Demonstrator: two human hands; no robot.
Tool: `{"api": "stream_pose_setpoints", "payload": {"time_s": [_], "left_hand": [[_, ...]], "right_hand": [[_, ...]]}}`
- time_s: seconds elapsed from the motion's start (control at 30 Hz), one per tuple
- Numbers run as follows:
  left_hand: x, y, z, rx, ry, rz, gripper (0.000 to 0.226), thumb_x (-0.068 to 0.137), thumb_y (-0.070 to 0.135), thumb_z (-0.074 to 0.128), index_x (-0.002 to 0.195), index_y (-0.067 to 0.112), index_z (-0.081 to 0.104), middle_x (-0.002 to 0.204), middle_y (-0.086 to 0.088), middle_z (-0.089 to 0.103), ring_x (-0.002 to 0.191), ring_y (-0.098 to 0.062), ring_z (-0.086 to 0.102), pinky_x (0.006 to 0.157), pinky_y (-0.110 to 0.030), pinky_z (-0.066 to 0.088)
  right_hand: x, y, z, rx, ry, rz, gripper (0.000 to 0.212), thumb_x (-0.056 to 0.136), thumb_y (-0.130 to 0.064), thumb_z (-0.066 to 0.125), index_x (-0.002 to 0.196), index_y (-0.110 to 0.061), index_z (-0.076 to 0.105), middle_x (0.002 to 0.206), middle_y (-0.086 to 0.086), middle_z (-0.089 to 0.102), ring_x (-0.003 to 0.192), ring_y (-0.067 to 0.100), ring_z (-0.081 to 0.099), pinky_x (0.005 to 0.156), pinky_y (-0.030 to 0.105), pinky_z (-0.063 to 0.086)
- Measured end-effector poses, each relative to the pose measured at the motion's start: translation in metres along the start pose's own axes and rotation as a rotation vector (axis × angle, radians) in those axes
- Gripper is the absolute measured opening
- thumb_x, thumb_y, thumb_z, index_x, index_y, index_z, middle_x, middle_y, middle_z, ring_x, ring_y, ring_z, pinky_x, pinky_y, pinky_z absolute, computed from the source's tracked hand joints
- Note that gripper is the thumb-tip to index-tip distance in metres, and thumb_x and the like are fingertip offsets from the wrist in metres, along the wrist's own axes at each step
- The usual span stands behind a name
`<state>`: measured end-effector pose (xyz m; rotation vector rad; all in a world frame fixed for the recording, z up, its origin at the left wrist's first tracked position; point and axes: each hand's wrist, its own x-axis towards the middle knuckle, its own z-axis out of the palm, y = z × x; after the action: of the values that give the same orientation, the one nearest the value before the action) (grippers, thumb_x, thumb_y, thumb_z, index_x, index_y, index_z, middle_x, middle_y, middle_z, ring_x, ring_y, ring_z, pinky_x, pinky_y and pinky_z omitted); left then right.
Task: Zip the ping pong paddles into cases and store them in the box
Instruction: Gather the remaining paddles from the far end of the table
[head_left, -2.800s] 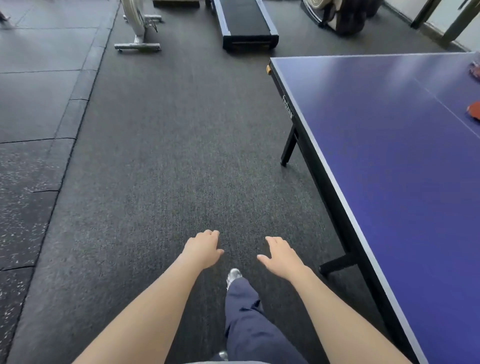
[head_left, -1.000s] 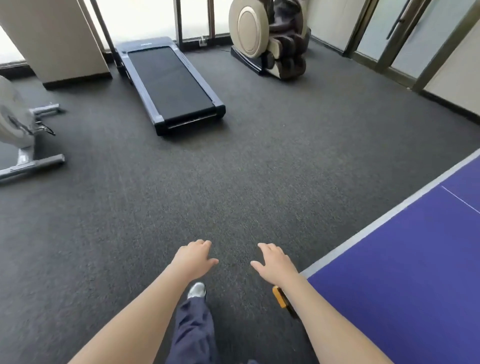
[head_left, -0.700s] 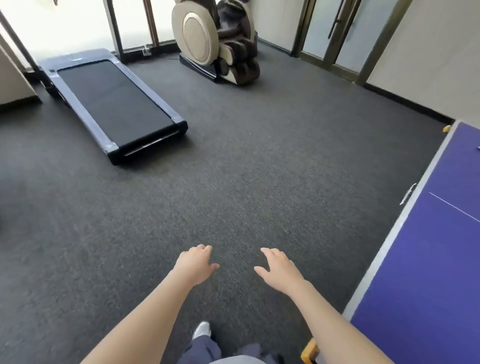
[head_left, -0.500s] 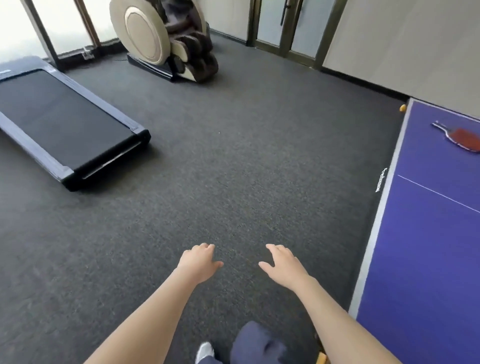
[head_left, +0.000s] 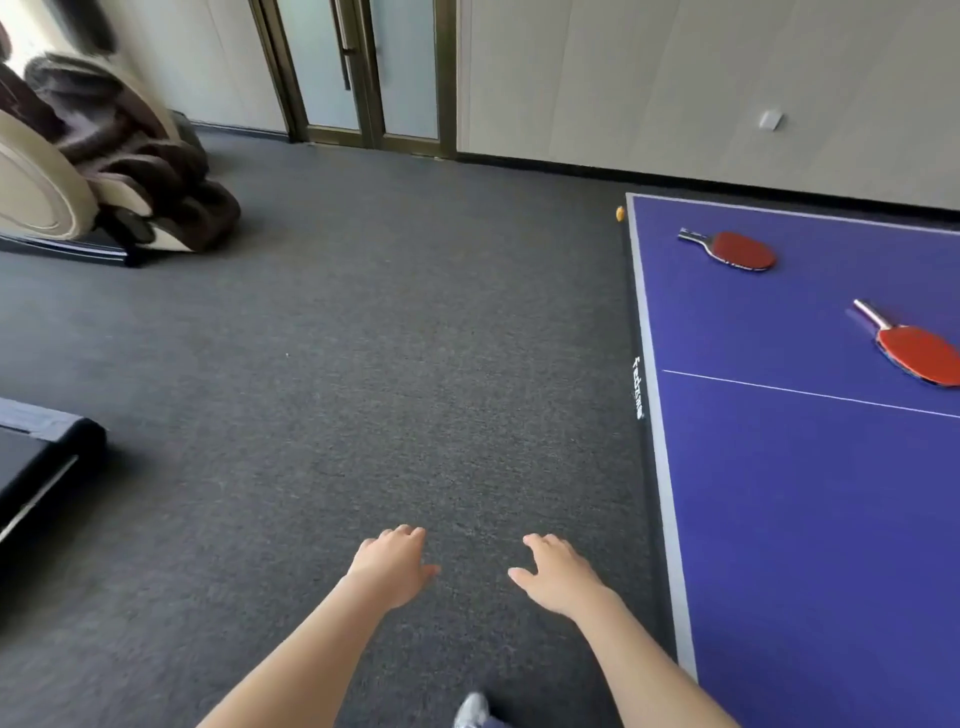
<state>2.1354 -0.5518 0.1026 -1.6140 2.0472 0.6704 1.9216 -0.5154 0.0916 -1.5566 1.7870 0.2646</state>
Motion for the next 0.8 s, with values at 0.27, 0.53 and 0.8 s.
{"api": "stream_pose_setpoints", "payload": {"time_s": [0.27,0.53,0.8], "left_hand": [[0.103,0.035,-0.079,0.068,-0.035,0.155,0.053,0.097,0.046,0.044,0.14,0.015,0.038,0.139,-0.004,0.046,0.131,-0.025,0.043,0.104,-0.039,0.035],[0.251,0.041,-0.177,0.125,-0.034,0.301,0.053,0.098,0.045,0.044,0.141,0.014,0.038,0.141,-0.004,0.044,0.131,-0.024,0.042,0.106,-0.039,0.036],[0.364,0.074,-0.289,0.232,-0.056,0.461,0.056,0.099,0.044,0.043,0.145,0.015,0.033,0.146,-0.005,0.041,0.134,-0.026,0.04,0.108,-0.04,0.035]], "right_hand": [[0.055,0.024,-0.055,0.116,-0.028,0.138,0.06,0.096,-0.044,0.044,0.147,-0.016,0.03,0.149,0.006,0.034,0.138,0.024,0.032,0.111,0.041,0.032],[0.154,0.02,-0.143,0.215,0.065,0.262,0.06,0.098,-0.042,0.044,0.149,-0.015,0.027,0.154,0.007,0.028,0.142,0.024,0.026,0.113,0.041,0.028],[0.227,0.018,-0.252,0.284,0.207,0.372,0.06,0.098,-0.044,0.042,0.149,-0.016,0.026,0.152,0.004,0.031,0.14,0.023,0.03,0.112,0.042,0.03]]}}
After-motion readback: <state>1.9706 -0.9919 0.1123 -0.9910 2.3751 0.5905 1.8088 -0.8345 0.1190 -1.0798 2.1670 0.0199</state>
